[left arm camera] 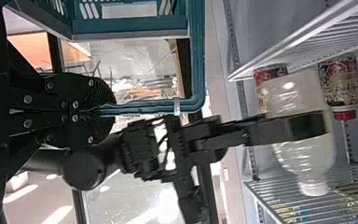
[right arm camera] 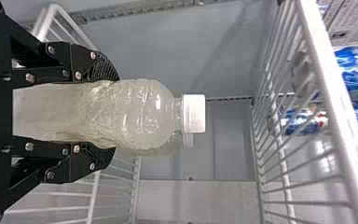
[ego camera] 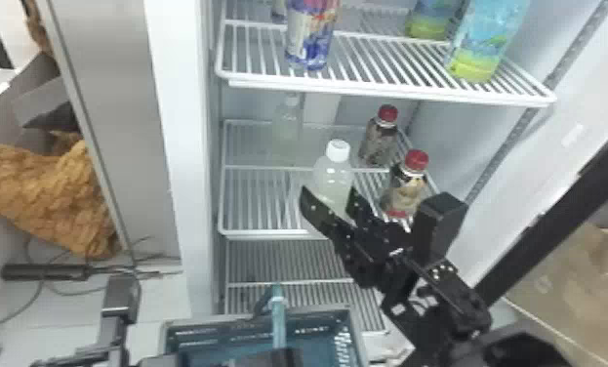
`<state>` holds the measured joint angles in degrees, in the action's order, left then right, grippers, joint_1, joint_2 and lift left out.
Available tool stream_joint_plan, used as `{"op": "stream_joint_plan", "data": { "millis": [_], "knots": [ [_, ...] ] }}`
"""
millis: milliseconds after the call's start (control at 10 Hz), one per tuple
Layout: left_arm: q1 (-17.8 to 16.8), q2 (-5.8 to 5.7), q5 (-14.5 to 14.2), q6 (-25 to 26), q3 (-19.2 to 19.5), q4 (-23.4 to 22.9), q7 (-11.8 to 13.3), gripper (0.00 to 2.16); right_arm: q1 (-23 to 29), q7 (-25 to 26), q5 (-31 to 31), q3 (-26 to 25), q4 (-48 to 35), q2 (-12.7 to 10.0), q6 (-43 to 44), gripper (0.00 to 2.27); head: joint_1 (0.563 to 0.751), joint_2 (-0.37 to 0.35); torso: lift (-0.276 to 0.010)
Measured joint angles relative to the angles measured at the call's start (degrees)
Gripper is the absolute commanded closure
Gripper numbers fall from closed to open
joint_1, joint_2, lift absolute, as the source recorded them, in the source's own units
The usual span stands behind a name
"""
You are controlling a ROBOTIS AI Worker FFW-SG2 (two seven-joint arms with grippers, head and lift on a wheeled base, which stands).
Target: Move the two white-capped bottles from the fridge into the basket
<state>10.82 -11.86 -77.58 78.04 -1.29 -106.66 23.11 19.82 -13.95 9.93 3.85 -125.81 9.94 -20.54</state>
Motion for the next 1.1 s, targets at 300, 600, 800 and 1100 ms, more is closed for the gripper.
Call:
{"op": "stream_joint_plan", "data": {
  "millis": [300, 600, 800, 1100],
  "knots": [
    [0.09, -0.04, 0.0, 0.0, 0.11, 0.0, 0.0, 1.15, 6.95, -1.51, 0.92, -3.13, -9.0, -0.16, -4.87, 0.81, 0.695, -0.264, -0.26],
    [0.26, -0.09, 0.11, 0.0, 0.2, 0.0, 0.0, 1.15, 12.64, -2.39, 1.36, -5.41, -16.22, -0.81, -11.95, 0.81, 0.695, -0.283, -0.26],
    [0.34, -0.13, 0.19, 0.09, 0.34, 0.0, 0.0, 1.15, 15.79, -3.62, 1.18, -8.03, -20.89, -1.68, -16.99, 0.81, 0.695, -0.302, -0.26],
    [0.32, -0.11, 0.13, 0.14, 0.38, 0.0, 0.0, 1.15, 18.34, -4.58, 0.98, -10.46, -26.97, -2.32, -28.02, 0.81, 0.695, -0.339, -0.26]
  ]
}}
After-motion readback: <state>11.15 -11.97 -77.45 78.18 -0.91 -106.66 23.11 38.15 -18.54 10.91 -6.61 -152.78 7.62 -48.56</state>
